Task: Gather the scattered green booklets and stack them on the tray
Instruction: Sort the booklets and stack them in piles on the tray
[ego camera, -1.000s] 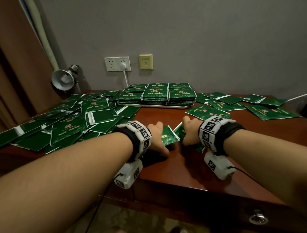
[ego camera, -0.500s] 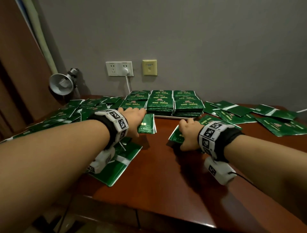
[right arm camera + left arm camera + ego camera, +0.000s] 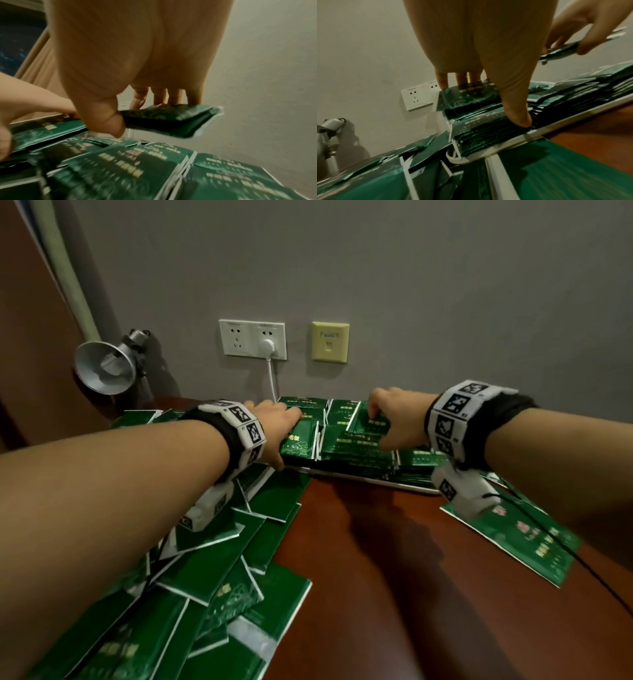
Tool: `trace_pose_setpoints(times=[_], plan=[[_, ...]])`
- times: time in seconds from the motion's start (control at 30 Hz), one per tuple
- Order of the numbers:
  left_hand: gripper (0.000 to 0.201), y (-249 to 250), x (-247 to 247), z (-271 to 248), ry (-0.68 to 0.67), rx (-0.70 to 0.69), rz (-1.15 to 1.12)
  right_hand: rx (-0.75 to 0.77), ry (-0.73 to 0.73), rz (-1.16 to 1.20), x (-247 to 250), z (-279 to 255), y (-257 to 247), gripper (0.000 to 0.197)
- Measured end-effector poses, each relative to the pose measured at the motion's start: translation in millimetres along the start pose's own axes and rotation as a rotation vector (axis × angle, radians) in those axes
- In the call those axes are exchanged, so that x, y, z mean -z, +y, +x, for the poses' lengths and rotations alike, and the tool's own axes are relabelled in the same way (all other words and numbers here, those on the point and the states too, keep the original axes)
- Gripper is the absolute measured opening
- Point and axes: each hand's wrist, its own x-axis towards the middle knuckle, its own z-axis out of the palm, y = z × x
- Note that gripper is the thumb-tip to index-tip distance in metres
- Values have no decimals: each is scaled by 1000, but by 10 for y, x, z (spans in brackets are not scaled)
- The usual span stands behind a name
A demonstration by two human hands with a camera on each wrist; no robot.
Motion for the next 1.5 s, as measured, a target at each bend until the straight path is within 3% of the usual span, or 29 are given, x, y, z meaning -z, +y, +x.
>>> trace_pose_setpoints(times=[0.37, 0.6, 0.8, 0.97, 1.13, 1.33, 1.5], plan=[[98, -171, -148, 505, -98, -50, -22, 49, -70, -5, -13, 1143, 41, 46], [102, -141, -236, 596, -72, -58, -27, 24, -142, -21, -132, 1251, 73, 50], [105, -129, -199, 489, -58, -15, -34, 21, -72, -34, -138, 1117, 155, 46], [99, 59, -73, 244, 11, -25, -15, -20, -97, -27, -144, 699, 240, 48], [86, 606, 130, -56, 116, -110, -28, -86, -94, -14, -218, 6, 450, 52], [67, 1609, 162, -420, -10, -307, -127, -254, -130, 35, -387, -1093, 888, 57], [74, 2491, -32, -730, -102, -393, -269, -352, -295, 7, -879, -1927, 1002, 50]])
